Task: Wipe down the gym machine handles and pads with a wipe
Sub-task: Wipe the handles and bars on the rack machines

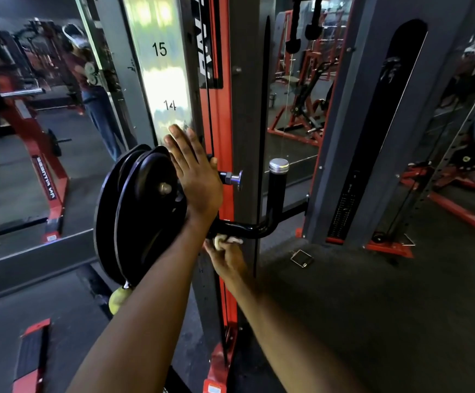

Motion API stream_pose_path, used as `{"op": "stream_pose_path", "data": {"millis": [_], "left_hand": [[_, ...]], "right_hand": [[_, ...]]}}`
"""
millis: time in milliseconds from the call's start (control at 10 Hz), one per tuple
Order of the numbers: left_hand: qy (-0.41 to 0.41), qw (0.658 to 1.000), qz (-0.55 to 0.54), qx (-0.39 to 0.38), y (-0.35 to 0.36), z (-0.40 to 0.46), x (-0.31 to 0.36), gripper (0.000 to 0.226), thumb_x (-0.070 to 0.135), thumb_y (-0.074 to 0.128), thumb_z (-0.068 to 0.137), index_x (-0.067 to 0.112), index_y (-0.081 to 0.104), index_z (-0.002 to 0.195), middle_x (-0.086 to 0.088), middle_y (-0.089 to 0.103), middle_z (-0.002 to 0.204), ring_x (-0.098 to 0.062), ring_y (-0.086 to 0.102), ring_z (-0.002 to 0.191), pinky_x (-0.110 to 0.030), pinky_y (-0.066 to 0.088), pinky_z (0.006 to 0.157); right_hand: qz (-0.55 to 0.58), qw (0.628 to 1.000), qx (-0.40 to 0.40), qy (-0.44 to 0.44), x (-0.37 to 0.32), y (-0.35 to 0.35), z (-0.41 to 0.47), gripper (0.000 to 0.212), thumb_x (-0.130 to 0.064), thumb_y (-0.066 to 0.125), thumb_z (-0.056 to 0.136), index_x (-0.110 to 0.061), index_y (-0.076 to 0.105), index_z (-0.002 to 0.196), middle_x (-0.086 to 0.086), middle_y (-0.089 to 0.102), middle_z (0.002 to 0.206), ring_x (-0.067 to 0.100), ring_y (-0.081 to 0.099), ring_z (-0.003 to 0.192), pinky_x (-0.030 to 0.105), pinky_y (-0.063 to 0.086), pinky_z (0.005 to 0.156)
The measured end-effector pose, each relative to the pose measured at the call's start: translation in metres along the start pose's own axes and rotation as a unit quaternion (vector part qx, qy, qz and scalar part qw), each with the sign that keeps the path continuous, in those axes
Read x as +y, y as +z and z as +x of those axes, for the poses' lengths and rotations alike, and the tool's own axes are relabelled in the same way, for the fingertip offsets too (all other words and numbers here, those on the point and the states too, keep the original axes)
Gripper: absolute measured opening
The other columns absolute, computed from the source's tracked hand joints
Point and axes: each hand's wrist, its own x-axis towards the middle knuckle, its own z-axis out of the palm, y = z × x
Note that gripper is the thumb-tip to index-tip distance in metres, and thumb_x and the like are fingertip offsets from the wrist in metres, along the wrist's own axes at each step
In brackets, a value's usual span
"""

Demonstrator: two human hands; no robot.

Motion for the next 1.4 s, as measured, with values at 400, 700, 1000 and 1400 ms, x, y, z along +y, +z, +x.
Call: {"op": "stream_pose_path", "data": {"millis": [400, 700, 1000, 1400], "left_hand": [[-0.015, 0.999, -0.034, -0.029, 0.005, 0.001, 0.001, 0.068, 0.029, 0.050, 0.095, -0.004, 0.023, 0.148, -0.032, 0.026, 0.151, -0.049, 0.025, 0.140, -0.045, 0.007, 0.117], [0.004, 1.000, -0.005, -0.008, 0.001, -0.001, 0.000, 0.067, 0.030, 0.047, 0.097, -0.004, 0.021, 0.149, -0.033, 0.023, 0.152, -0.048, 0.021, 0.141, -0.044, 0.003, 0.118], [-0.003, 0.999, -0.011, -0.032, -0.005, -0.002, 0.001, 0.068, 0.029, 0.044, 0.099, -0.004, 0.015, 0.150, -0.032, 0.016, 0.154, -0.048, 0.015, 0.143, -0.043, 0.000, 0.118], [-0.015, 0.999, 0.014, -0.050, -0.006, -0.001, 0.002, 0.068, 0.034, 0.039, 0.098, -0.003, 0.016, 0.151, -0.031, 0.020, 0.154, -0.047, 0.020, 0.142, -0.044, 0.007, 0.116]], "right_hand": [[-0.097, 0.986, 0.127, -0.042, -0.068, -0.014, -0.019, 0.029, 0.016, 0.027, 0.091, -0.001, 0.050, 0.098, 0.013, 0.048, 0.096, 0.020, 0.049, 0.086, 0.021, 0.048, 0.089], [-0.312, 0.887, 0.139, -0.309, -0.129, 0.029, -0.051, 0.029, -0.001, 0.043, 0.094, -0.013, 0.065, 0.108, -0.001, 0.064, 0.093, 0.017, 0.060, 0.093, 0.030, 0.049, 0.083], [-0.532, 0.704, 0.133, -0.451, -0.076, -0.018, -0.032, 0.043, 0.008, 0.042, 0.091, -0.003, 0.047, 0.133, 0.009, 0.055, 0.126, 0.017, 0.055, 0.115, 0.015, 0.047, 0.092], [-0.682, 0.194, -0.080, -0.701, -0.156, -0.002, -0.049, 0.041, 0.009, 0.048, 0.086, 0.005, 0.054, 0.127, 0.018, 0.054, 0.132, 0.029, 0.046, 0.128, 0.038, 0.035, 0.111]]}}
